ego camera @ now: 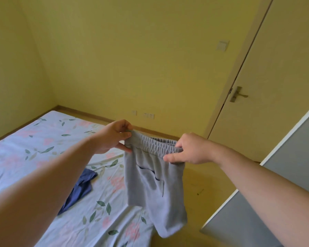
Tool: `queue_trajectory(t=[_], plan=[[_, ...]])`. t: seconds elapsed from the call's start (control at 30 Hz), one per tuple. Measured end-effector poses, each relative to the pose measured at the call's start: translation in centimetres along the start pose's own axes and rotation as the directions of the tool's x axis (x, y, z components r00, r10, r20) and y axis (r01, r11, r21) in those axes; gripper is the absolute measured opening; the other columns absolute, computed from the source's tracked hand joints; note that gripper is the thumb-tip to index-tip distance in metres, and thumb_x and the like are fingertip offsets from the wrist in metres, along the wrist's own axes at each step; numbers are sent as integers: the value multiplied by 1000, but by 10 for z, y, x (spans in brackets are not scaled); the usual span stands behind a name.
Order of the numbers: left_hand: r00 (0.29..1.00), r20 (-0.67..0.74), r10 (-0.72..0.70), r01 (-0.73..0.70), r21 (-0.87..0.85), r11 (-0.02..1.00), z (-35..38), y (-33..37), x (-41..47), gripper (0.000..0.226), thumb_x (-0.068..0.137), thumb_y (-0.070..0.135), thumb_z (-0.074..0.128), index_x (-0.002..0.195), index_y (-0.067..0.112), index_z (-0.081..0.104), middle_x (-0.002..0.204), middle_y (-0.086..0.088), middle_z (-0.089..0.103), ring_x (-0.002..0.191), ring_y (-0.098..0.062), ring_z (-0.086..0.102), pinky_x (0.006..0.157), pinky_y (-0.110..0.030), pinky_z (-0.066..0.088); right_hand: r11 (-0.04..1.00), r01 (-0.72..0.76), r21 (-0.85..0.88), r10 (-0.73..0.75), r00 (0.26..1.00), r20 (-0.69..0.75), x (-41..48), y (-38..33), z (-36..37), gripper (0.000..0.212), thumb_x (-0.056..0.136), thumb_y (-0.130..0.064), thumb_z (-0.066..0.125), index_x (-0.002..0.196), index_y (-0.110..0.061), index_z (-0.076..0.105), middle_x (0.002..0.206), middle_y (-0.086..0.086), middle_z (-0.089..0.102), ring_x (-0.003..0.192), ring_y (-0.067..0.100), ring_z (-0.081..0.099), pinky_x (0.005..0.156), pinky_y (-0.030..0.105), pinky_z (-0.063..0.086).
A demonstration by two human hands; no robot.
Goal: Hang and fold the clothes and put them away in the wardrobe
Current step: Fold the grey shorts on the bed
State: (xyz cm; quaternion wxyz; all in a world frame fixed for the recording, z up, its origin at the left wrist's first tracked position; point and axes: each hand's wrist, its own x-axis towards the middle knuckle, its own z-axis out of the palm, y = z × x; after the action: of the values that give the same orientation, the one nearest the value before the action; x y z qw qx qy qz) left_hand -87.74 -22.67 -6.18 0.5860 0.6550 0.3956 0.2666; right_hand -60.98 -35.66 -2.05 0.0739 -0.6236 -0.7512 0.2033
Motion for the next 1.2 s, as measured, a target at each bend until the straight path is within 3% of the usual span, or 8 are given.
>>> queue_trajectory(t=[0.13,0.23,0.37,0.53,0.67,0.73,0.97,1.2], plan=[[997,69,-39,31,107,994,3,-5,13,22,96,-9,57,109,8,54,113,-17,55,96,-35,63,77,-50,63,996,-63,65,61,998,26,11,22,6,71,71,-79,68,55,-15,40,52,-7,35,48,11,34,51,33,28],[986,156,-56,-2,347,938,0,-9,28,49,81,5,83,123,20,62,111,-7,68,95,-28,71,72,-30,60,985,-44,169,28,995,98,25,39,8,49,76,-69,74,76,-21,66,71,-3,63,62,7,54,60,33,44],[980,135,-149,38,602,797,7,-19,64,42,70,18,91,105,28,71,81,1,77,73,-16,75,71,-29,58,986,-1,168,-10,998,63,60,68,12,28,81,-56,77,92,-37,60,80,-7,65,64,0,54,59,26,42],[959,110,-262,101,730,676,14,-46,134,24,76,26,87,85,23,65,68,4,75,66,-10,74,74,-34,56,948,-130,290,95,987,131,125,127,30,51,85,-38,80,126,-36,49,97,2,66,59,20,69,47,30,53],[960,-1,-280,170,795,582,28,-71,190,27,78,22,85,78,20,58,78,-3,71,67,-17,73,68,-36,61,922,-218,320,151,964,221,178,169,44,22,92,-29,74,108,-16,66,94,8,73,57,24,73,54,37,60],[975,-36,-219,142,859,492,33,-77,214,27,80,27,81,77,21,55,78,2,63,72,-19,64,58,-29,49,928,-230,294,176,964,199,199,183,45,15,94,-29,71,100,-17,64,93,7,71,59,22,74,62,42,62],[972,-232,30,180,825,536,25,-91,249,19,85,11,67,81,26,57,78,3,60,68,-15,51,53,-28,39,997,10,81,4,985,-171,230,196,41,22,90,-28,71,86,-18,53,78,-1,54,69,23,52,50,30,32],[987,-149,57,111,896,429,25,-178,200,28,78,3,58,100,21,59,97,-2,63,83,-27,58,62,-29,35,991,70,-110,-78,994,-73,213,183,154,29,88,-21,67,97,-20,40,92,0,55,87,25,55,56,33,42]])
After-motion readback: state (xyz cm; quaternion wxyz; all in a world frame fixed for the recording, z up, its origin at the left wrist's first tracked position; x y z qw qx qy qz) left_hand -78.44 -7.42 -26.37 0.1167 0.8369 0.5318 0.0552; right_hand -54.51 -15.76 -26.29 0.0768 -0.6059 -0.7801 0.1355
